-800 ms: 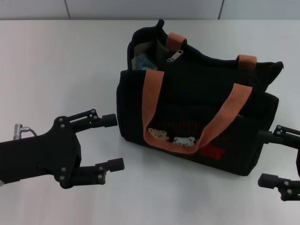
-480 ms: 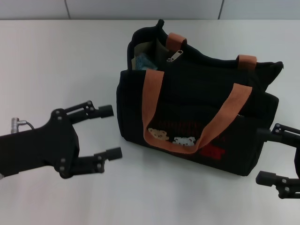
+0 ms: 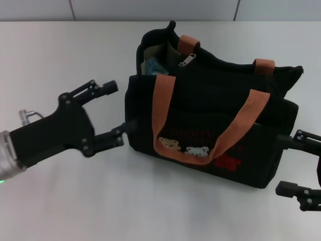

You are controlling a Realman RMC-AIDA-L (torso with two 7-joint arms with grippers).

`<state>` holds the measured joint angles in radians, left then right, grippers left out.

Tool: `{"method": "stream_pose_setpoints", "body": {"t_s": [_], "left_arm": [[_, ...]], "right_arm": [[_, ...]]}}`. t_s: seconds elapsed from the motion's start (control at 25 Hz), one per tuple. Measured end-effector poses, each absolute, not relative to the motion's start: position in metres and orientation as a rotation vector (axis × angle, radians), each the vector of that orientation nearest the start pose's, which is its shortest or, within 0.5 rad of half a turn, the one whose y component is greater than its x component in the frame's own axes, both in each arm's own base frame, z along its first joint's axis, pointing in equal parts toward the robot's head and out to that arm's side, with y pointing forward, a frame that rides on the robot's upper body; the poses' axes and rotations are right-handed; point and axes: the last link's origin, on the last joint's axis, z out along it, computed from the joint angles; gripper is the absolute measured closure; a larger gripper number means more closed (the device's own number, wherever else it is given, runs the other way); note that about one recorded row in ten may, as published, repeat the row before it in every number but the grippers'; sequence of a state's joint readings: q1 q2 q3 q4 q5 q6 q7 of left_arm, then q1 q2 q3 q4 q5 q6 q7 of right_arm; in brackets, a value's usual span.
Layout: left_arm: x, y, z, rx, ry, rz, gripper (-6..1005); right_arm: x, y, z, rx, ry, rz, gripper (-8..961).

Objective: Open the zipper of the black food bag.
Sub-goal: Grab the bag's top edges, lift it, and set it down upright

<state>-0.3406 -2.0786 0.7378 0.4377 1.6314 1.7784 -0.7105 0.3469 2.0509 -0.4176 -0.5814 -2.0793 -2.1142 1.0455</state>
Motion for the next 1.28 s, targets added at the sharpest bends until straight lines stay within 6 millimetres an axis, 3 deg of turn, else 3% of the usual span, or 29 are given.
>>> {"method": "stream_pose_setpoints", "body": {"t_s": [0.24,0.56,0.8,1.04,1.28], "left_arm": [[-0.269,0.278,-0.023,-2.466,-0.107,-1.060,245],[-0.267,0.288,-0.034,-2.391,-0.111,-1.034,295],[-0.268,0.276,-0.035,-2.224,-0.017,-1.060,333],[-0.268,0.274,-0.037,-2.219,-0.014,-1.056,371],[-0.269,0.275,-0.039,-2.226,-0.032,-1.048,606]], "right_arm": [[0.290,0.219,0.036,-2.755,0.358,1.183,114],[0.290,0.219,0.036,-2.755,0.364,1.183,113],[0.290,0.217,0.037,-2.754,0.370,1.190,113],[0.291,0.216,0.038,-2.758,0.370,1.196,113],[0.291,0.214,0.038,-2.759,0.372,1.203,113]]}}
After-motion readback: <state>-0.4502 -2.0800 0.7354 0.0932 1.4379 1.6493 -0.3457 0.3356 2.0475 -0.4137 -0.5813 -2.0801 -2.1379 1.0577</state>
